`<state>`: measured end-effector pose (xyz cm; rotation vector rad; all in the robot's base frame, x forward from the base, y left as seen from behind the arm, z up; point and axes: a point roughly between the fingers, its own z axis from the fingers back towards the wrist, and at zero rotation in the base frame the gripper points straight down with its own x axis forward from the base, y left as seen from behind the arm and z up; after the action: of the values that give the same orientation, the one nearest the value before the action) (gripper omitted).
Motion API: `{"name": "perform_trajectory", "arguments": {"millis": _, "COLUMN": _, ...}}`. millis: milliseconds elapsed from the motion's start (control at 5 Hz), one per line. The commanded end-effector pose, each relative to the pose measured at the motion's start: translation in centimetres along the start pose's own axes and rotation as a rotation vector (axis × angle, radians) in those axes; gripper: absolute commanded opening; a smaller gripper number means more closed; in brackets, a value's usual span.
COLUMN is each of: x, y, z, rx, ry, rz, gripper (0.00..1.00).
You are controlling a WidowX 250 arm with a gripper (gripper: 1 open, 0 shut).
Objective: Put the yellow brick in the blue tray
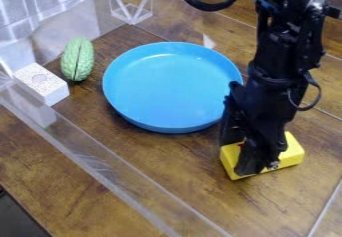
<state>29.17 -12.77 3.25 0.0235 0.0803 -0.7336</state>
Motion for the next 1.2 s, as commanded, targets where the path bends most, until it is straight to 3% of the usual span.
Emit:
{"name": "perform_trajectory", "arguments": {"millis": 0, "x": 0.89, "y": 0.79, "z": 1.68, "rx": 0.024, "ry": -0.055, "rz": 0.002, "gripper": 0.0}}
{"name": "perform_trajectory", "arguments": {"millis": 1000, "x": 1.12, "y": 1.45, "z": 2.27, "rx": 0.041, "ry": -0.043, "rz": -0.021, "gripper": 0.0}}
